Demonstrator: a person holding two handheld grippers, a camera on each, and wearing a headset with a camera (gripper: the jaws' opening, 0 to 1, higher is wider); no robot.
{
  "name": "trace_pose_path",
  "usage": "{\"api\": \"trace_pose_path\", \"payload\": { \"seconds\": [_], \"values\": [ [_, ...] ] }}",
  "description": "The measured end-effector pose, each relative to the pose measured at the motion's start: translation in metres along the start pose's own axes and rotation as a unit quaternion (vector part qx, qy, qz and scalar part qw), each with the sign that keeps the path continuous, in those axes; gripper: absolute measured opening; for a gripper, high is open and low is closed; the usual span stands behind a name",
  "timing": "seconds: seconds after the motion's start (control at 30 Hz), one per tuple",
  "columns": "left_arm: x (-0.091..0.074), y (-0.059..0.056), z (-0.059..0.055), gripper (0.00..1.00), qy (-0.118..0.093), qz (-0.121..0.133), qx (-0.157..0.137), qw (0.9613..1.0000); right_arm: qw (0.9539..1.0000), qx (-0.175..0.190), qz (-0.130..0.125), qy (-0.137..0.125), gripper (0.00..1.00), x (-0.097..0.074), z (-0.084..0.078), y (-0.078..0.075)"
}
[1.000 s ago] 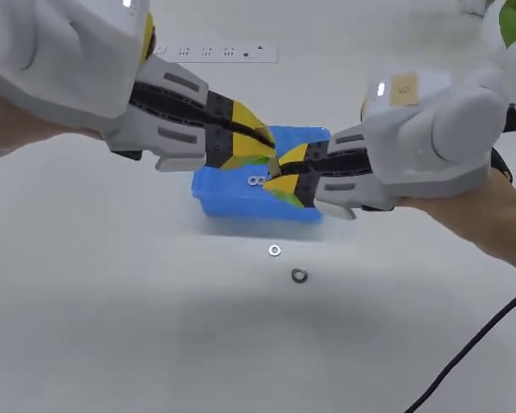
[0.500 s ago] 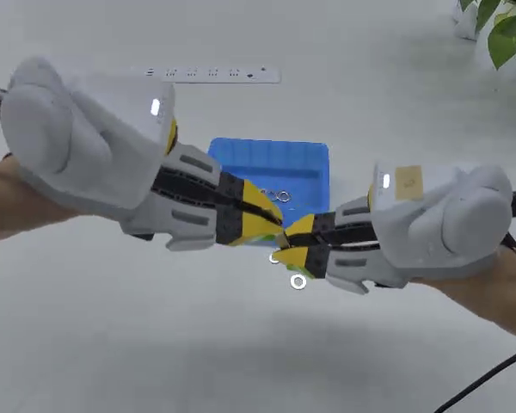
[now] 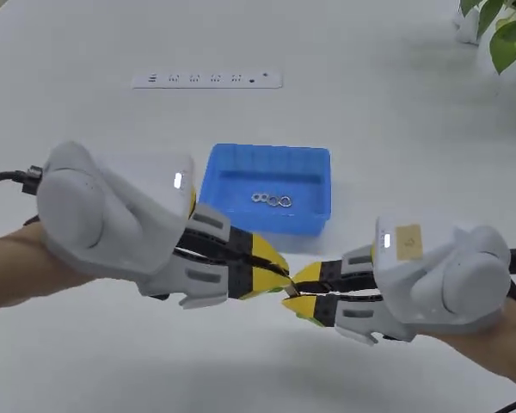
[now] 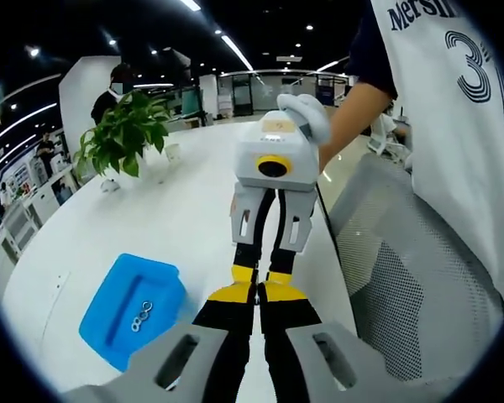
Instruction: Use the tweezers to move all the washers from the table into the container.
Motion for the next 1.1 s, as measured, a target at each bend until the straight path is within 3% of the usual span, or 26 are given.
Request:
{"api": "trace_pose_path", "payload": {
  "seconds": [0.27, 0.7, 1.1],
  "values": [
    [0.006, 0.002, -0.003, 0.06, 0.006, -0.001, -0.003, 1.0000, 1.0000, 0.009, -0.001, -0.003, 0.09, 0.003, -0.008, 0.001],
    [0.008, 0.022, -0.003, 0.06, 0.005, 0.009, -0.013, 0.9999, 0.9995, 0.012, -0.028, -0.006, 0.10, 0.008, -0.014, -0.017],
    [0.013, 0.024, -0.002, 0.06, 0.015, -0.004, -0.005, 0.9999, 0.9992, 0.029, -0.026, -0.009, 0.12, 0.015, -0.016, -0.019]
  ]
}}
Point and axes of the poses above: the centre of the closed fingertips' face, and the gripper's own axes: x roughly forward along the fingers, y roughly to its left, z roughly out of its top, the point moved 10 cm from there along -x, roughly backward along the fingers, and after that the axes turned 11 degrees about -x, right-handed, at the moved point
